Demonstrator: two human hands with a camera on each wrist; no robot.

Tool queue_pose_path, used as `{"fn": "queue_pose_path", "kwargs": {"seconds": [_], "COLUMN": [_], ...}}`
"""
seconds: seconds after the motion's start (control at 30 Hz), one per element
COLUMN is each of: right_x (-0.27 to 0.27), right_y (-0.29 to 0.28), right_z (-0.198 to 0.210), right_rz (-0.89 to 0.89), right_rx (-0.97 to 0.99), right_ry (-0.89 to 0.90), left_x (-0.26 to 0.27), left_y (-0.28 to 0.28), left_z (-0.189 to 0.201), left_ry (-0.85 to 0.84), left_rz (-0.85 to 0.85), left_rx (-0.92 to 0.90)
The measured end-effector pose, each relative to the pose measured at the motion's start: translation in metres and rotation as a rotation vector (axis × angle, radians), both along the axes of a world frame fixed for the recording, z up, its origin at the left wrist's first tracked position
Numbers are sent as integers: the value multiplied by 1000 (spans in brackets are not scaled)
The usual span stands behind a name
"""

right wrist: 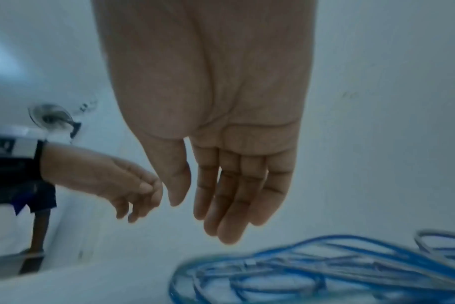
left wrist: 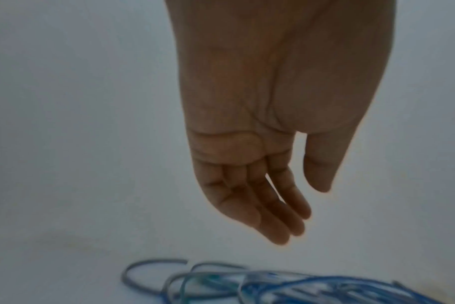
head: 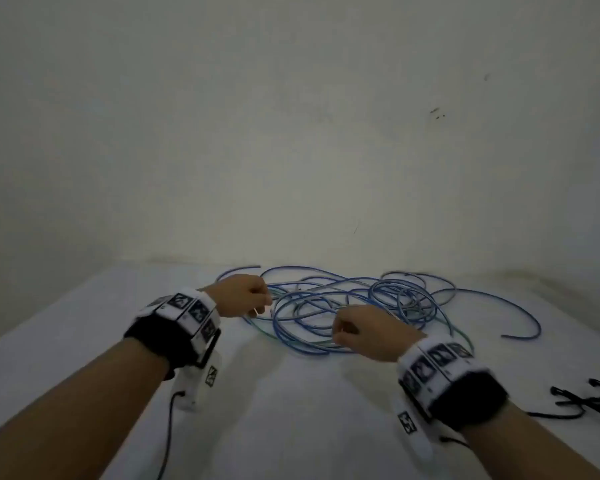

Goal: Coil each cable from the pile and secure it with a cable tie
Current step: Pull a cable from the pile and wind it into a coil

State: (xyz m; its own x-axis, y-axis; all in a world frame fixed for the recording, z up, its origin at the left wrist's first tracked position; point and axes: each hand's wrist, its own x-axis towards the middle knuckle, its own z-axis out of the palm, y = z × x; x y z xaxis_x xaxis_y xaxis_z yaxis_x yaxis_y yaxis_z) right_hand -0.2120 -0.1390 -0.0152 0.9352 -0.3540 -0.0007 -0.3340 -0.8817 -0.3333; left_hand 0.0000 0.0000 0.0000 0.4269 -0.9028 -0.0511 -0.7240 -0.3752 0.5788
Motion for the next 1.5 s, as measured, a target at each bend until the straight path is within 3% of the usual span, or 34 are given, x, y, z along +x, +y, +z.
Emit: {"fn": "queue_pose_path", "kwargs": {"seconds": [0.2, 0.4, 0.53, 0.67, 0.77, 0.87, 0.93, 1.0, 1.13, 1.33, 1.5], "right_x": [71, 102, 104, 98, 90, 75, 61, 45, 24, 19, 17], "right_y": [-12, -15, -17, -19, -29, -55, -74, -91, -112, -122, -125], "right_z": [-26, -38, -41, -38, -33, -31, -29, -28, -36, -20, -12], "right_rz": [44, 177, 174, 122, 69, -190, -439, -580, -571, -576, -546], "right_rx": [-50, -72, -45, 1, 21, -247, -380, -306, -170, -150, -174], "right_ry": [247, 254, 85, -45, -141, -236, -102, 34, 3, -275, -339], "left_x": [16, 23, 20, 18, 13, 9, 8, 6, 6, -2, -7], "left_y": [-38, -52, -56, -60, -62, -61, -61, -64, -72, -73, -63], "left_z": [-27, -41, -43, -43, -38, -29, -24, -20, -18, -14, -6], "left_ry": [-50, -5, 142, 336, 579, 743, 826, 777, 673, 671, 547], "left_rz": [97, 146, 200, 257, 333, 344, 336, 328, 257, 207, 97], "left_rx": [137, 285, 290, 147, -55, -259, -397, -495, -609, -649, -760]}}
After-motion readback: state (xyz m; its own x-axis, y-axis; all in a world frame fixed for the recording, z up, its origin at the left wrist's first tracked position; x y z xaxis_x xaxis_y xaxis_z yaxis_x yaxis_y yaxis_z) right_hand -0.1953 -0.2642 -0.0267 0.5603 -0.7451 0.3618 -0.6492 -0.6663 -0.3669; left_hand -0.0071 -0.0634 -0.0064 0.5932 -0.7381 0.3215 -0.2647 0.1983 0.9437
